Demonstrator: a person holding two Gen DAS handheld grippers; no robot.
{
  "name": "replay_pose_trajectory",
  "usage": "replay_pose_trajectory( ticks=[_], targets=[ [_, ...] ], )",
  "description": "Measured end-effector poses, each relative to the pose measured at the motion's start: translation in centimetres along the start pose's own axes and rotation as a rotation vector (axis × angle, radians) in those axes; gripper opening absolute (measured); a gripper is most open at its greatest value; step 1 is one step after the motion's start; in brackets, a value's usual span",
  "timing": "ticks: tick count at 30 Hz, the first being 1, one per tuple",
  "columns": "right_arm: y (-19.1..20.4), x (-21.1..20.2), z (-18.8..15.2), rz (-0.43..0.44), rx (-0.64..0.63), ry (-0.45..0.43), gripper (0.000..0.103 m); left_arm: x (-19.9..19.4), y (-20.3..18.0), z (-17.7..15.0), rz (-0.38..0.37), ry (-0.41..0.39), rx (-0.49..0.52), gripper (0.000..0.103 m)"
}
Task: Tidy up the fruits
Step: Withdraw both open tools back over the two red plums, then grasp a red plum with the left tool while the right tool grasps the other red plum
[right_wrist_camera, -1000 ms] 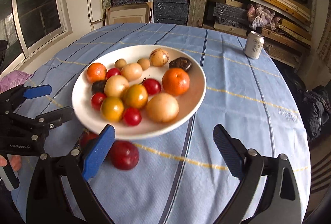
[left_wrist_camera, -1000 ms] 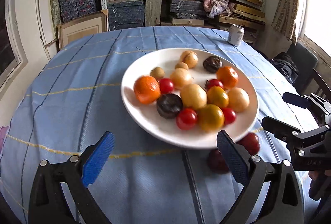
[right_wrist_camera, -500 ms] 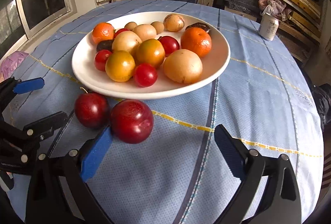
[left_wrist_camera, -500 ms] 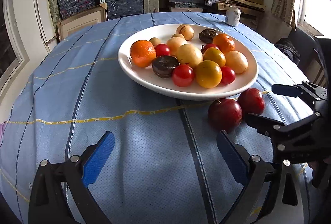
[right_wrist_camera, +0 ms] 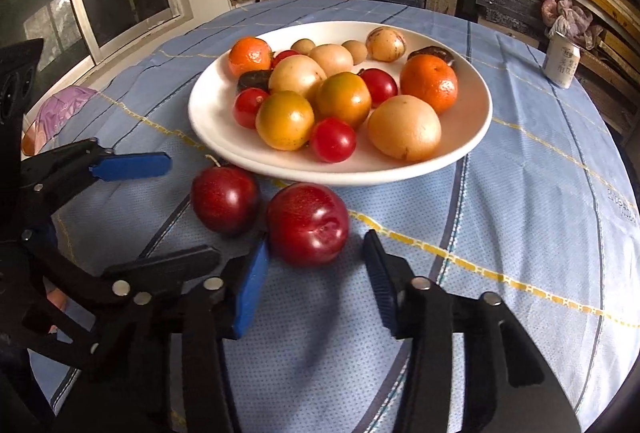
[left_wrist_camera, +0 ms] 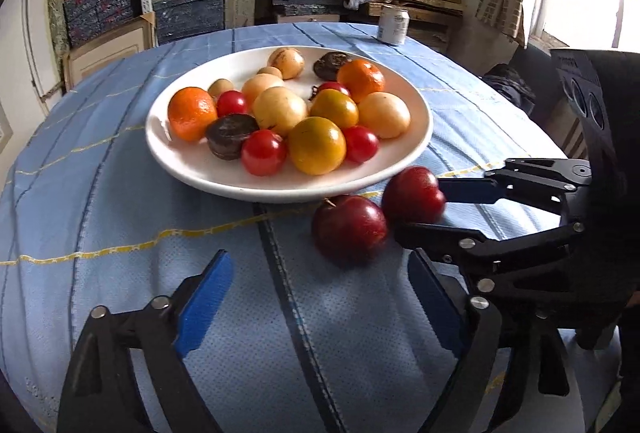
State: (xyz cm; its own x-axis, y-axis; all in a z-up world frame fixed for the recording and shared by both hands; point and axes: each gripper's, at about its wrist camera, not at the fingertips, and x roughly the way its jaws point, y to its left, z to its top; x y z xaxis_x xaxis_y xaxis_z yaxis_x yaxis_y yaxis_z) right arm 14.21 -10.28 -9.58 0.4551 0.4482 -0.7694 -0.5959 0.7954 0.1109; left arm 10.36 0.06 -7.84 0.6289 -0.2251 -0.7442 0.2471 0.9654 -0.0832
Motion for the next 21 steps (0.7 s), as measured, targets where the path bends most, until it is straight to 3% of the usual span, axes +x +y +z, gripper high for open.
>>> replay_pose_trajectory(
  ticks=[1,3,4,8,13,16,19,21],
  targets=[
    [0.1,-0.1,-0.1,-0.003,-0.001,0.0,0.037,0.1,-0.2,-0.1,-0.036,0.005,0.006,0.073],
    [0.2,-0.2,-0.2,-0.005,-0.001,-0.001,0.036,0.7,-0.7,0.1,-0.057,0.027,0.024,0.046],
    [0.2,-0.2,-0.3,-0.009,0.001,-0.001,0.035,1.0,-0.9,0.2,-0.065,0.037,0.033,0.044],
    [-0.2,-1.0,-0.9,-0.033,0.007,0.003,0.034,1.5,-1.8,0.3,-0.024,0.043,0.092,0.046],
    [-0.6,-2.8,-1.8,-0.074,0.013,-0.024,0.032,1.4,-2.2,0.1,-0.021,0.043,0.092,0.045],
    [-1.1,-4.1,-1.9,-0.091,0.028,-0.05,0.016,1.4,-2.3,0.1,0.007,0.047,0.089,0.039],
    [-1.4,-4.8,-2.1,-0.106,0.026,-0.065,0.016,1.2,-1.6,0.2,-0.006,0.047,0.046,0.031],
    [-1.5,-4.7,-2.2,-0.105,0.025,-0.063,0.016,1.1,-1.3,0.1,-0.017,0.047,0.034,0.031]
  ],
)
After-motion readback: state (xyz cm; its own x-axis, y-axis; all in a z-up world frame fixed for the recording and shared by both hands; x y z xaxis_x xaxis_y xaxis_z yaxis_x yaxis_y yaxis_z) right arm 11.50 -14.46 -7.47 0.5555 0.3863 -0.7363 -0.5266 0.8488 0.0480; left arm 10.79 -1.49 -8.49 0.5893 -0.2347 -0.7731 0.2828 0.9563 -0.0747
